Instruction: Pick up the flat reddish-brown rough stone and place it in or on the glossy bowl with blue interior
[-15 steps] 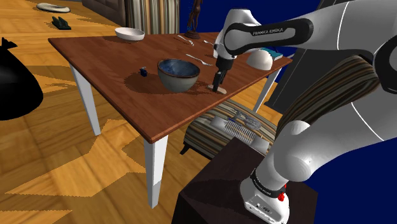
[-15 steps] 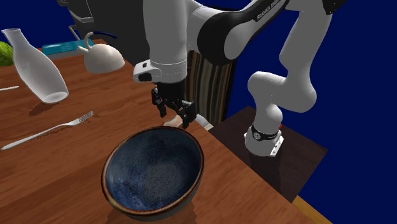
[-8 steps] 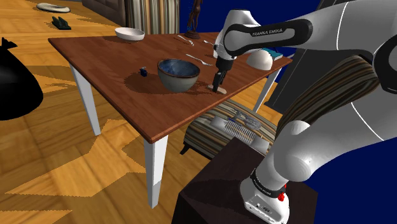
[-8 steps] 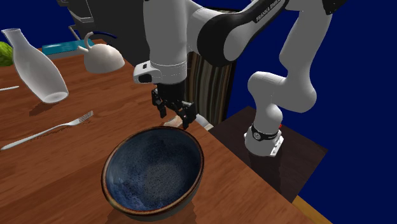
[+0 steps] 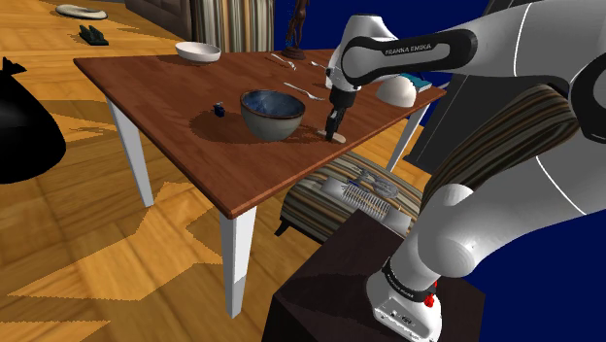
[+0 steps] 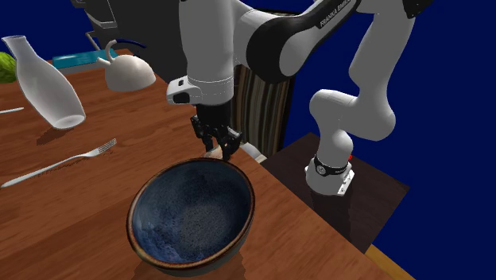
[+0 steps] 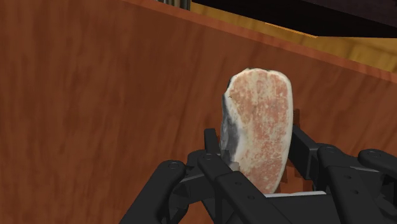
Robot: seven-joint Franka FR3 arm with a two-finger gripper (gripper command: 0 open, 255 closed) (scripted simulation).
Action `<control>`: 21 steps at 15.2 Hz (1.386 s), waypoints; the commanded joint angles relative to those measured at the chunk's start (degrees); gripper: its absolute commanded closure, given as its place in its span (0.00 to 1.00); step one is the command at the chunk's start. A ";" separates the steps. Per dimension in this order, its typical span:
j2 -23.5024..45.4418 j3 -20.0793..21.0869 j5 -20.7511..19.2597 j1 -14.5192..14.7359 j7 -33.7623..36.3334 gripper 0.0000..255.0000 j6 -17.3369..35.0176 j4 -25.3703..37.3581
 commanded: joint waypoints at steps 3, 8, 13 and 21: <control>-0.20 0.11 0.05 0.02 -0.02 1.00 -0.80 0.61; -0.97 0.63 0.31 0.13 -0.14 1.00 -4.80 3.85; -1.38 1.09 0.61 0.27 -0.31 1.00 -8.71 7.35; -1.34 1.72 1.12 0.53 -0.67 1.00 -14.83 13.50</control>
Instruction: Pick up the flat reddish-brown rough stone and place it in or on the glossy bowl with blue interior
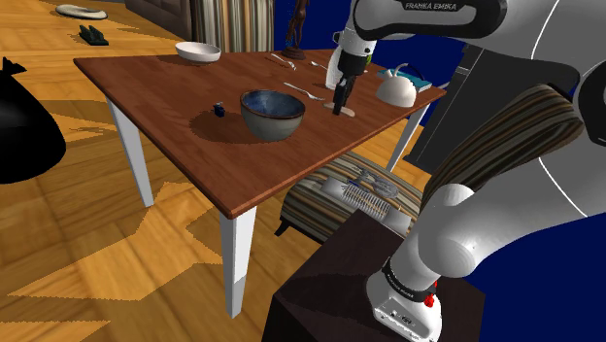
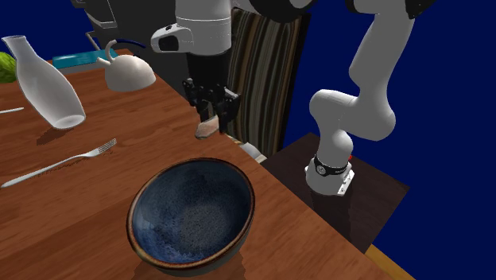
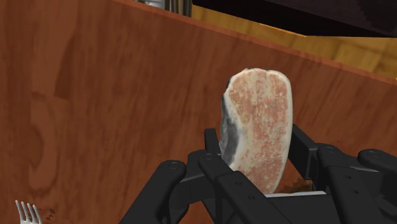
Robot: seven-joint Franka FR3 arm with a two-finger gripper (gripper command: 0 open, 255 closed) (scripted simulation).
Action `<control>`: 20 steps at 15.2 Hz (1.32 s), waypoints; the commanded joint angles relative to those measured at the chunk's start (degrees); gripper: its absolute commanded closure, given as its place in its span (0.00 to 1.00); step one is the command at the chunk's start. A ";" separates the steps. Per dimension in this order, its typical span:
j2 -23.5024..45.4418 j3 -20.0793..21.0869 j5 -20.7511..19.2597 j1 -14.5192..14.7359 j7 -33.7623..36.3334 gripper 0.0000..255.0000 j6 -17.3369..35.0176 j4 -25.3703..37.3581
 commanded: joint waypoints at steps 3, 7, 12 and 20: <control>0.24 0.25 0.25 0.12 -0.29 1.00 -3.24 3.46; 0.72 0.47 0.52 0.27 -0.53 1.00 -6.25 6.95; 1.60 0.68 0.87 0.46 -0.88 1.00 -10.00 11.58; 9.55 4.33 4.02 3.34 4.66 1.00 -11.08 19.84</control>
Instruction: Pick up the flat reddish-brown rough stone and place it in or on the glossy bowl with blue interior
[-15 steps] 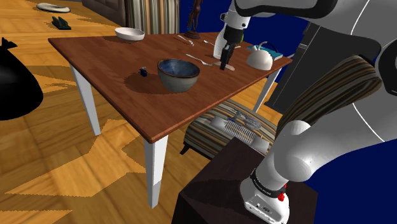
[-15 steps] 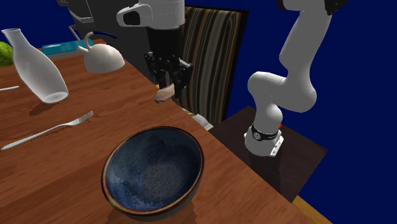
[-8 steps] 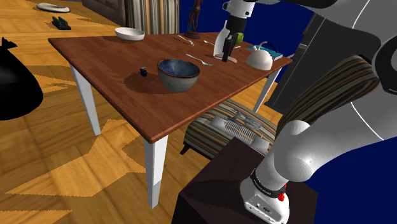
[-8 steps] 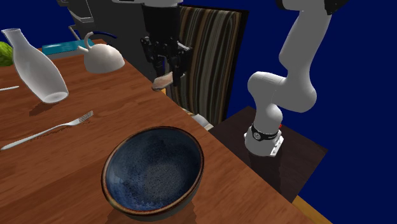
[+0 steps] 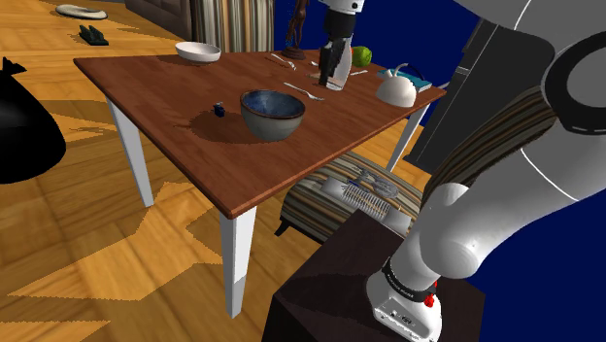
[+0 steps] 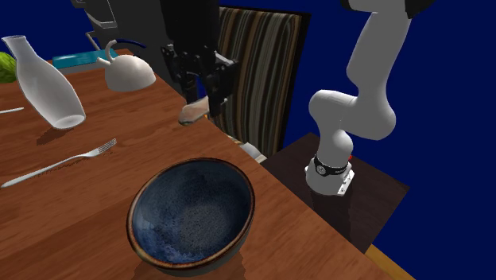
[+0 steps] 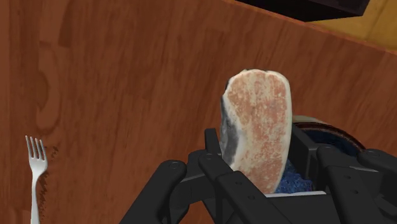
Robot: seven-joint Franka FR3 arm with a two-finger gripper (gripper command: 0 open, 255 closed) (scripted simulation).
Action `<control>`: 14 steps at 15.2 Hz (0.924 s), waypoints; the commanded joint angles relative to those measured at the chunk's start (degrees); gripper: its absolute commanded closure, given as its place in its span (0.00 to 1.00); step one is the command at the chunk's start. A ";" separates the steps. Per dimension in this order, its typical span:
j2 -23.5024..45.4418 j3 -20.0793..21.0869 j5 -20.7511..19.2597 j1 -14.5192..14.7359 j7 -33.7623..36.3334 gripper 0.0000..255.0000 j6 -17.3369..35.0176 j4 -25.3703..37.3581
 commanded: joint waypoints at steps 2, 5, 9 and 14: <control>4.30 1.69 1.42 1.37 2.82 1.00 -0.05 4.03; 8.94 3.16 2.61 2.62 5.32 1.00 -0.65 9.01; 16.59 5.03 4.10 4.36 8.78 1.00 -2.30 18.02; 15.35 5.10 3.91 4.39 9.07 1.00 1.89 12.60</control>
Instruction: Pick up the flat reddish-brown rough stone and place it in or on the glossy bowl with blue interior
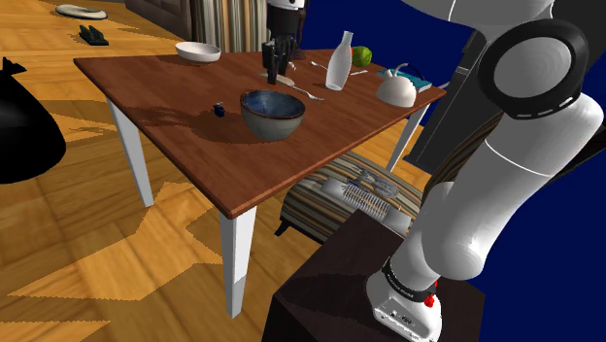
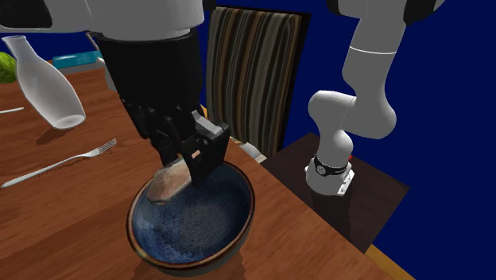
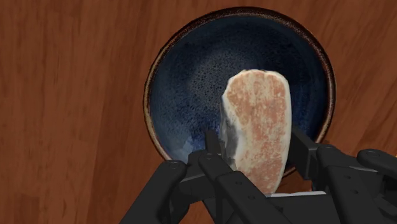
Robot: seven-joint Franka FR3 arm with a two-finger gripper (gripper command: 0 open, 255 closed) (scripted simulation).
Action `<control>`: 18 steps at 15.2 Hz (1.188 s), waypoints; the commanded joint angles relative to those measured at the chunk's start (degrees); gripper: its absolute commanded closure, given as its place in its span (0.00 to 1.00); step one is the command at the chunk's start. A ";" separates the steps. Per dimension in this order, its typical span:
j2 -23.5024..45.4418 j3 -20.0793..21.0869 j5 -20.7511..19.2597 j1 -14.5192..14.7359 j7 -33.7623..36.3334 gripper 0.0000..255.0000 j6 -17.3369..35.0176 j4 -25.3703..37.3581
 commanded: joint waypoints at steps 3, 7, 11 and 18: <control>-0.73 0.04 -0.12 0.03 0.26 1.00 3.23 -3.92; -1.25 0.05 -0.21 0.03 0.43 1.00 6.42 -7.63; -1.52 0.04 -0.27 0.02 0.55 1.00 8.87 -10.35; -1.50 0.04 -0.27 0.02 0.55 1.00 8.86 -10.32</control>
